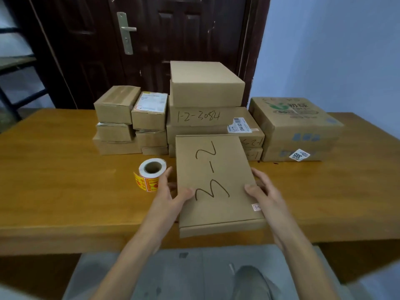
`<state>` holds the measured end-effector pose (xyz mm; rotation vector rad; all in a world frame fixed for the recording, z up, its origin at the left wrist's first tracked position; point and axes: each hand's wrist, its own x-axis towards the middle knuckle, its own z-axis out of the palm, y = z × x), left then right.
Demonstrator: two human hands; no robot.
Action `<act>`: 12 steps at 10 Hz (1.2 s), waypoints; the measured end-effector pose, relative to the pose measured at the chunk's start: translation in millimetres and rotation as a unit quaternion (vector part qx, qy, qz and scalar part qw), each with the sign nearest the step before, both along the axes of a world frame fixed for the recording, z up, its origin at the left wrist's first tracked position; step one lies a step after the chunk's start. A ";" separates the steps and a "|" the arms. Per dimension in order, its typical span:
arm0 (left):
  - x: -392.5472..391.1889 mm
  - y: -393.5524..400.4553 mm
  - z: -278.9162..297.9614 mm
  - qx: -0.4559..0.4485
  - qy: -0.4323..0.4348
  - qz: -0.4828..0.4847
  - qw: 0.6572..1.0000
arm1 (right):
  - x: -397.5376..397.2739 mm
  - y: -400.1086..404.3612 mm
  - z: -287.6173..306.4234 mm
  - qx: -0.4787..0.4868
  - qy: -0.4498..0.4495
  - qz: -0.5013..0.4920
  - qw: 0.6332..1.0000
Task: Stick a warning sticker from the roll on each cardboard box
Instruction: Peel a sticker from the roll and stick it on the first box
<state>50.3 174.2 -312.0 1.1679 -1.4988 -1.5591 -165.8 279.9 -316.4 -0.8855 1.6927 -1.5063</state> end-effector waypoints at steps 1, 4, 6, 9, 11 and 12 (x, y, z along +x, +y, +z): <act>-1.5 -2.6 1.1 0.049 0.039 0.025 0.998 | 3.5 2.2 -3.6 -0.003 0.003 0.021 1.000; 27.1 21.1 14.1 0.058 0.086 0.083 0.991 | 8.7 8.0 11.1 -0.038 -0.045 0.064 0.996; 135.1 19.5 34.0 0.020 0.076 0.161 0.984 | 61.6 -65.1 19.9 -0.065 0.337 0.137 0.929; 227.8 -13.5 15.6 0.024 0.034 0.165 0.985 | 127.8 -138.3 8.9 -0.032 0.568 0.163 0.806; 246.3 -21.7 10.2 0.024 0.036 0.150 0.988 | 124.8 -142.8 -1.5 -0.012 0.526 0.185 0.830; 243.7 -29.9 3.1 -0.003 0.035 0.125 0.992 | 120.5 -137.1 -4.7 -0.023 0.489 0.165 0.856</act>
